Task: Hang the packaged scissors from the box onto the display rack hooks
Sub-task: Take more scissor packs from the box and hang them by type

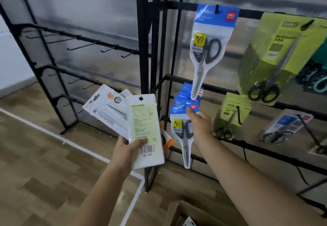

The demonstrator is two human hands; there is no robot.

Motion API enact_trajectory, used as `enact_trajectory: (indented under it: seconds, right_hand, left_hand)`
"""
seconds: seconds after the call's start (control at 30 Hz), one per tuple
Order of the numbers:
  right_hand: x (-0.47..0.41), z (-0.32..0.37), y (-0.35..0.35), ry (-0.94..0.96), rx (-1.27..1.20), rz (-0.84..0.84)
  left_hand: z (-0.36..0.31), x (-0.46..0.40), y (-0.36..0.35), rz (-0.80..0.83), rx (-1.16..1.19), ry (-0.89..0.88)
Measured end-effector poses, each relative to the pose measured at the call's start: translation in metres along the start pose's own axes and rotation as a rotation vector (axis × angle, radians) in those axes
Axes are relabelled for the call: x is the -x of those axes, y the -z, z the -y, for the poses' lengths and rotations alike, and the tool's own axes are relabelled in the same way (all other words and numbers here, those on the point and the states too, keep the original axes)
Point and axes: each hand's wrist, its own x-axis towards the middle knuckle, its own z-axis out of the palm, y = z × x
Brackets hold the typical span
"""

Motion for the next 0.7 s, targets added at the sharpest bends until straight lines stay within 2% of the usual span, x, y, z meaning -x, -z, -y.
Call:
enact_trajectory:
  seconds: [0.23, 0.5, 0.7]
  right_hand:
    - [-0.012, -0.015, -0.026, 0.023, -0.005, -0.245]
    - [-0.012, -0.021, -0.031, 0.095, 0.146, -0.329]
    - [-0.01, -0.024, -0.036, 0.064, 0.138, -0.402]
  left_hand:
    - [-0.007, -0.043, 0.016, 0.102, 0.009, 0.068]
    - [-0.003, -0.055, 0.022, 0.22, 0.029, 0.105]
    - [0.0, -0.052, 0.033, 0.236, 0.033, 0.15]
